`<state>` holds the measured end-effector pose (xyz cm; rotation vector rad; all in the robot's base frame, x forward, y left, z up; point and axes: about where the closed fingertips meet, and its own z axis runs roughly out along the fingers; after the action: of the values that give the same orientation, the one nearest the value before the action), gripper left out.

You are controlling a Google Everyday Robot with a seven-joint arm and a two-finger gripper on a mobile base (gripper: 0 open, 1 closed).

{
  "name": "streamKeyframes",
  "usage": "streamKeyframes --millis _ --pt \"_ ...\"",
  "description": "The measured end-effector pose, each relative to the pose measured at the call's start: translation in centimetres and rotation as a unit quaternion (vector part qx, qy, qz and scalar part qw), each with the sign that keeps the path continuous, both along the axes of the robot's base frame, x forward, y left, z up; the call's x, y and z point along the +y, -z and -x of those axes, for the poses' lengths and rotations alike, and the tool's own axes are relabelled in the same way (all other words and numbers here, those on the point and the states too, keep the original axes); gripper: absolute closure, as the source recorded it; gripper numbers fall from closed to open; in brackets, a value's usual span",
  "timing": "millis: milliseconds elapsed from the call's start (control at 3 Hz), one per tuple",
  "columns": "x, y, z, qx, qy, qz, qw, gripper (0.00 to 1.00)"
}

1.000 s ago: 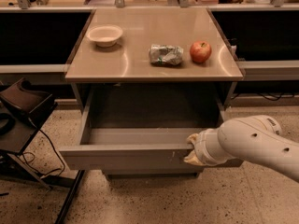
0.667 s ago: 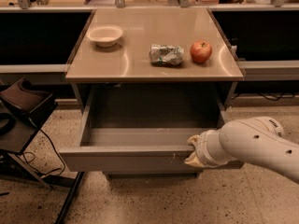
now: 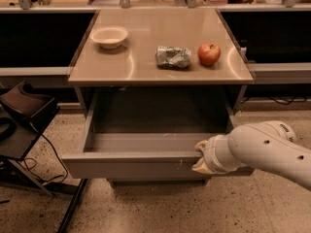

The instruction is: Open top drawer

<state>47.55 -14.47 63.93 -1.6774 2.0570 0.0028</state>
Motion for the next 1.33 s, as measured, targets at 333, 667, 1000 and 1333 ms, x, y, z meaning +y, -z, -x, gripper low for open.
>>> streamKeyframes --millis 333,667,1000,1333 --pt "-0.03 0.12 0.31 0.000 0.000 -0.001 1.0000 1.00" --pt "-0.01 -0.03 0.31 0.000 0.000 -0.001 1.0000 1.00" --pt "-0.02 0.04 0.75 -0.001 0.001 -0.002 1.0000 1.00" --pt "-0.01 -0.04 0.76 -0.001 0.001 -0.002 1.0000 1.00"
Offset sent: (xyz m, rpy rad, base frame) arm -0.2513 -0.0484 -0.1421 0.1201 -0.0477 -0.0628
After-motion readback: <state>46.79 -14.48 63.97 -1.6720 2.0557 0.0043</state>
